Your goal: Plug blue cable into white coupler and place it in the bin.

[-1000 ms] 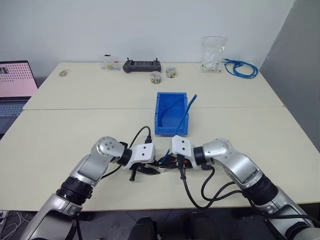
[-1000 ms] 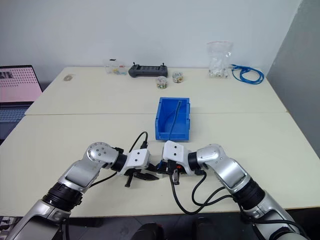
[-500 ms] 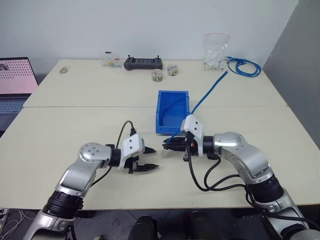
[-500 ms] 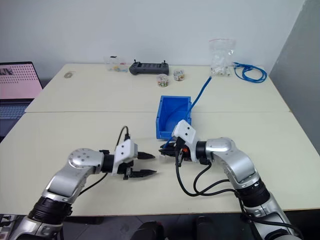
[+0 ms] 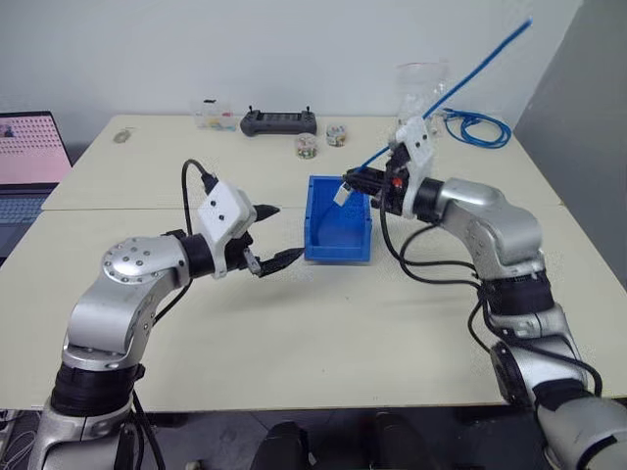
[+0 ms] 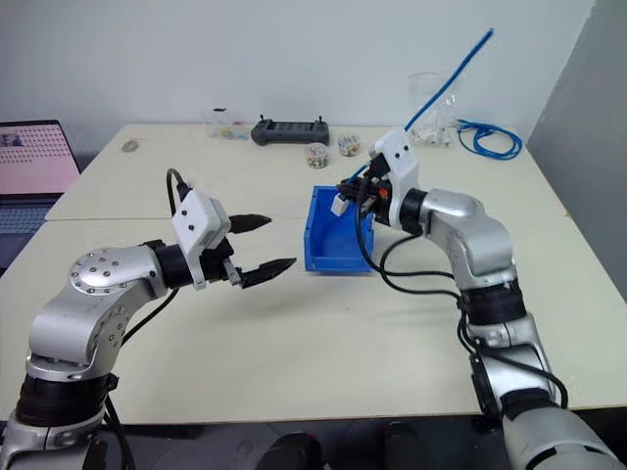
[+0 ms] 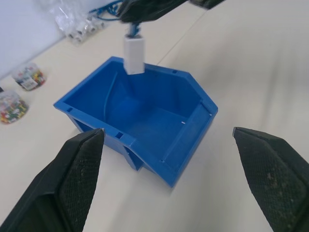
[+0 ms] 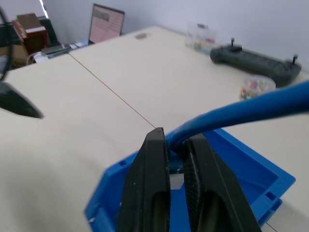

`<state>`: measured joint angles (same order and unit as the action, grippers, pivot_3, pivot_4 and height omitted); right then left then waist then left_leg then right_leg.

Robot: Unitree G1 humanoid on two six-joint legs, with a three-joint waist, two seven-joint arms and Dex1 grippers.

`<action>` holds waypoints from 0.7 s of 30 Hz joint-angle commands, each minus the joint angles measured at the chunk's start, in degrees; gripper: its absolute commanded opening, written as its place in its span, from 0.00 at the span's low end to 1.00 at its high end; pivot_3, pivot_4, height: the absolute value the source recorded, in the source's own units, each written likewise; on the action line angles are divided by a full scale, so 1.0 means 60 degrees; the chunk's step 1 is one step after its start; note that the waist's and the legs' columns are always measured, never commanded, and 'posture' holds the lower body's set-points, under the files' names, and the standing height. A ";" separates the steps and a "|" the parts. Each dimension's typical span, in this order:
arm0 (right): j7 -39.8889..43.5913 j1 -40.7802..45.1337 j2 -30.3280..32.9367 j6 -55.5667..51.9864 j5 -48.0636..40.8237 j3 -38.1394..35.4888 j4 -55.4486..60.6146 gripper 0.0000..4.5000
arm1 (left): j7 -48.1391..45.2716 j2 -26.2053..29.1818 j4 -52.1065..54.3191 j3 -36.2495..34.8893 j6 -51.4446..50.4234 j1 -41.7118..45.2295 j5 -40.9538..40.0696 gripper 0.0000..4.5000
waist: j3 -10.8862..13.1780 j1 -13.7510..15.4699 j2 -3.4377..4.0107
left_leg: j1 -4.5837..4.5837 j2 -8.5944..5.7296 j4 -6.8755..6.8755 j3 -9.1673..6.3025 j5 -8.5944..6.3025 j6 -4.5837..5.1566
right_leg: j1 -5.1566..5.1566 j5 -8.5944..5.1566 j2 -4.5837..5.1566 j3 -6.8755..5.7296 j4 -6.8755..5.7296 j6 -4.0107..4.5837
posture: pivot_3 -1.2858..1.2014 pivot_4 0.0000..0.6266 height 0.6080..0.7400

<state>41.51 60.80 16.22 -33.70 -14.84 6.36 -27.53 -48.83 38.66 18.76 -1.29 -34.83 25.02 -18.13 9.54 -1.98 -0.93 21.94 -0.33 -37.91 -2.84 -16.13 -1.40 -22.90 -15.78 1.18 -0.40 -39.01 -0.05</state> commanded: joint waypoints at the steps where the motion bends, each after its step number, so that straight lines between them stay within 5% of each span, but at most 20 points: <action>1: 0.1175 0.1367 0.0048 0.0927 0.0743 0.0532 -0.2721 0.27 | 0.0072 -0.0035 -0.0126 0.0231 0.0261 0.0397 0.0115 1.00 | 0.0001 0.0015 0.0000 | 0.0009 -0.0001 0.0004 0.0004 0.0000 0.0000 | -0.0013 0.0000 0.0001 0.0003 0.0001 0.0000 | 0.52 0.24 1.00; 7: 0.2668 0.2915 0.1177 0.1544 0.1347 0.0507 -0.4806 0.61 | 0.0259 -0.0048 -0.0589 0.0138 0.0073 0.0916 0.0003 1.00 | 0.0016 0.0095 0.0009 | 0.0150 -0.0009 -0.0018 -0.0005 0.0004 -0.0007 | -0.0112 0.0001 0.0023 -0.0012 0.0011 0.0002 | 0.52 0.24 1.00; 14: 0.2364 0.2670 0.1899 0.1881 0.1451 -0.0129 -0.5207 0.96 | 0.0576 -0.0049 -0.1358 -0.0070 -0.0080 0.1302 0.0014 1.00 | 0.0019 0.0033 0.0009 | 0.0144 -0.0010 -0.0017 -0.0004 0.0003 -0.0005 | -0.0110 0.0001 0.0027 -0.0013 0.0005 0.0000 | 0.52 0.24 1.00; 17: 0.2969 0.1610 0.2337 0.1897 0.1390 -0.0088 -0.3633 0.99 | 0.0645 0.0053 -0.1510 -0.0240 -0.0214 0.1239 -0.0042 1.00 | 0.0019 0.0038 0.0009 | 0.0136 -0.0004 -0.0018 -0.0008 0.0003 -0.0004 | -0.0107 0.0003 0.0021 -0.0015 -0.0009 0.0003 | 0.52 0.24 1.00; 21: 0.3639 -0.0785 0.2866 0.0331 0.0062 -0.0617 0.0835 0.99 | 0.0835 0.0332 -0.1348 -0.0541 -0.0283 0.0827 0.0066 1.00 | 0.0020 0.0039 0.0011 | 0.0148 -0.0004 -0.0021 -0.0008 0.0003 -0.0004 | -0.0109 0.0003 0.0021 -0.0012 0.0001 0.0001 | 0.52 0.24 1.00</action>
<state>61.35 58.18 32.25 -27.38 -9.65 5.33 -35.16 -44.59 39.32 8.88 -2.21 -36.84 30.46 -17.84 9.66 -1.74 -0.86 22.85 -0.34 -38.06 -2.91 -16.12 -1.43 -23.56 -15.77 1.31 -0.50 -39.00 -0.05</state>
